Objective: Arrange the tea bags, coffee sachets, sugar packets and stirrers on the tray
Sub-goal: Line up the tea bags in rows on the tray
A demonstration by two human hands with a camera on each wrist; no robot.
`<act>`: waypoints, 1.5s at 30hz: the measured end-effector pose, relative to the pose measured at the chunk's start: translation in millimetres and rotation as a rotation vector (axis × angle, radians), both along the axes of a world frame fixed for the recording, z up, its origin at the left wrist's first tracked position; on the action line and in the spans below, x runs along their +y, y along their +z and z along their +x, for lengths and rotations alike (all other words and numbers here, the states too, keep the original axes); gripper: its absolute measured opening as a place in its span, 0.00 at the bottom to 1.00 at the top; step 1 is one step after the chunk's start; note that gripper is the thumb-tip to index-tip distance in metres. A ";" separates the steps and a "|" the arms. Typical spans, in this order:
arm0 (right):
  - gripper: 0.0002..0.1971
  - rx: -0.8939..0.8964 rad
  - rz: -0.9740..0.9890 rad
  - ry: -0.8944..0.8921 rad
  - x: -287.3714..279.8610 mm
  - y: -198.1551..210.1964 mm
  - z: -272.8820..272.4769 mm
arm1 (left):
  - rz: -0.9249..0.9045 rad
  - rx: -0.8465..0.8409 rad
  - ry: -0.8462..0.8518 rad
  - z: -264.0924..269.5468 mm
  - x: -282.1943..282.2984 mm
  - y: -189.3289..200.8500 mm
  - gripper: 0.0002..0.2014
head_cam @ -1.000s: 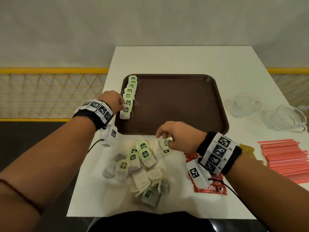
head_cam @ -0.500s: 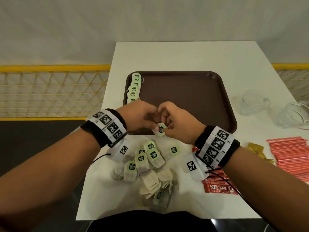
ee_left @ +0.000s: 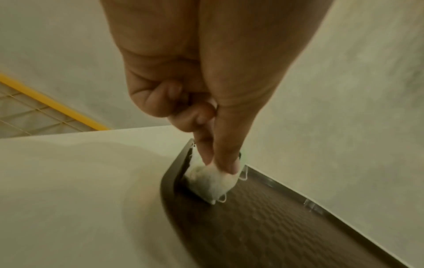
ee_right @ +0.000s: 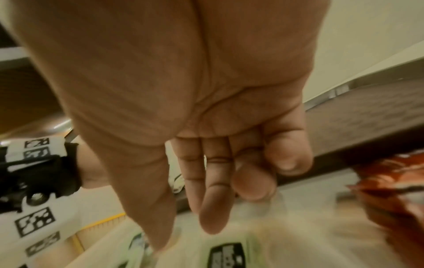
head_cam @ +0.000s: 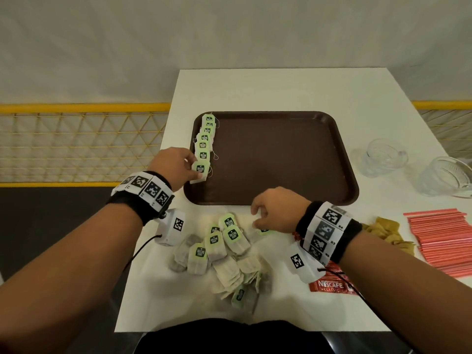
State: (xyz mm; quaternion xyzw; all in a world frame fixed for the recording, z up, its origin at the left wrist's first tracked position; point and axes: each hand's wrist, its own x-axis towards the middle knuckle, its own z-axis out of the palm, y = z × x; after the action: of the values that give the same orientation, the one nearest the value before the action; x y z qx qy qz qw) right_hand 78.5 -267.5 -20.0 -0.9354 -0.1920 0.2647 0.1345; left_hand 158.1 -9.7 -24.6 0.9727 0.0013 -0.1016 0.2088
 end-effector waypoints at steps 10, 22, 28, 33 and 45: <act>0.15 0.003 -0.178 0.074 6.1 -15.3 -7.1 | 0.162 0.052 0.050 18.0 -11.6 -11.7 0.18; 0.07 0.028 0.012 -0.011 -4.8 1.0 -5.8 | 0.241 0.066 -0.127 16.0 -21.1 -6.2 0.11; 0.07 -0.038 0.187 -0.094 -10.5 9.6 -5.5 | 0.017 -0.004 -0.235 -9.7 -31.6 2.4 0.08; 0.05 -0.111 0.294 -0.150 -10.7 6.3 -6.3 | 0.067 0.171 -0.647 -56.1 -49.9 7.7 0.13; 0.01 0.064 0.601 -0.277 -16.2 -4.7 -8.8 | 0.074 0.172 -0.666 -80.7 -55.2 1.5 0.05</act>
State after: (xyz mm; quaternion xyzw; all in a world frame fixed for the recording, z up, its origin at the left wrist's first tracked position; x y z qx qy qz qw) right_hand 69.7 -283.6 -24.7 -0.8623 -0.1283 0.2050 0.4449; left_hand 77.4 -64.9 -23.2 0.9145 -0.2950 -0.2455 0.1280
